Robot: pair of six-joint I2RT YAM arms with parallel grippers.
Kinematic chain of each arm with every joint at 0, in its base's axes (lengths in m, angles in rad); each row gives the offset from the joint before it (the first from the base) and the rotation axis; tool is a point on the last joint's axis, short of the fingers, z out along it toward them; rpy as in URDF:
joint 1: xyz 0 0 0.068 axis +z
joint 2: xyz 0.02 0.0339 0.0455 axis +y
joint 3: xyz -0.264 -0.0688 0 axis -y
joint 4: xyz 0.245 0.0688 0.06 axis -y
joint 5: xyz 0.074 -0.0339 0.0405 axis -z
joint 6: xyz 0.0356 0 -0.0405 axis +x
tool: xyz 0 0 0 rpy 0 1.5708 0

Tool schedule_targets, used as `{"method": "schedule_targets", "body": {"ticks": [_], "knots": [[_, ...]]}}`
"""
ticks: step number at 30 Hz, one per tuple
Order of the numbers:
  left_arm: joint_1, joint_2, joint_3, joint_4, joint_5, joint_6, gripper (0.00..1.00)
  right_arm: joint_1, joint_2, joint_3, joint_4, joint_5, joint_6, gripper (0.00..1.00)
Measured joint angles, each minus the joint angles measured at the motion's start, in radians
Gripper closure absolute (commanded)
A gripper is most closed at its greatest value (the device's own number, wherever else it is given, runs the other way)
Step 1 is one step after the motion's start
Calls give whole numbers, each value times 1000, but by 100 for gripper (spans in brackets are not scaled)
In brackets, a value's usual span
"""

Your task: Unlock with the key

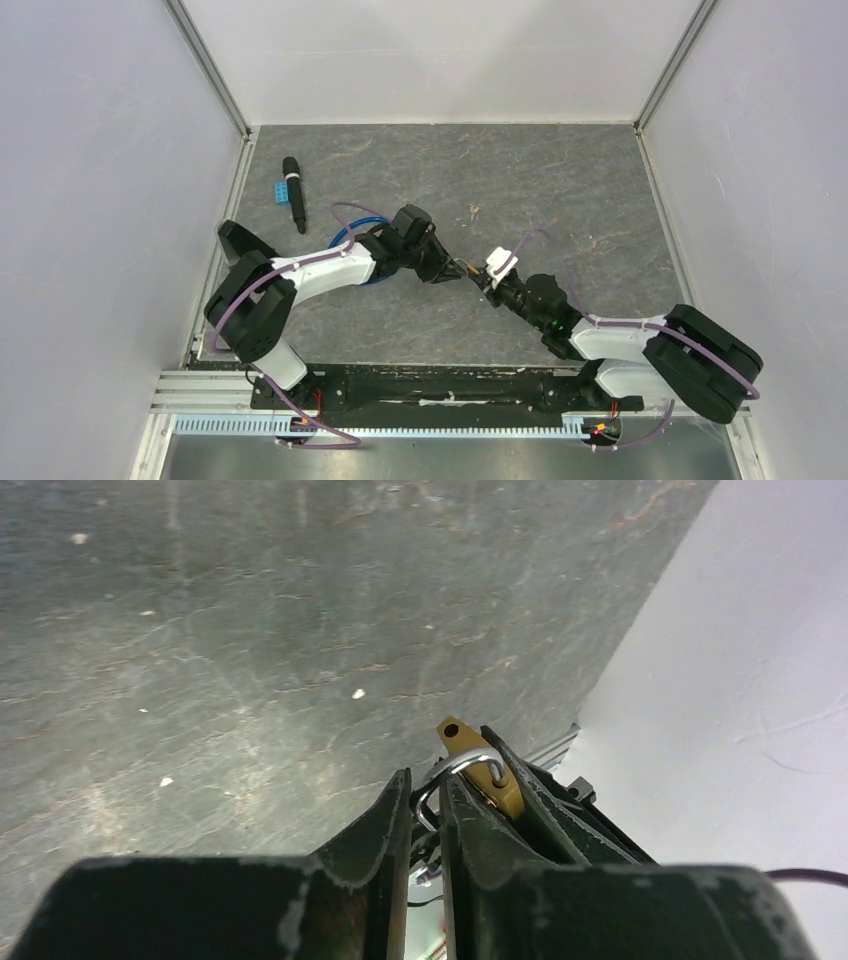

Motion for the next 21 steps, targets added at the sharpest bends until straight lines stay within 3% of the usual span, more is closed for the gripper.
{"method": "schedule_targets", "body": {"ticks": [13, 21], "knots": [[31, -21, -139, 54, 25, -13, 78, 146, 169, 39, -26, 125, -207, 100], [67, -113, -232, 15, -3, -13, 61, 274, 277, 76, -62, 301, -360, 100]]}}
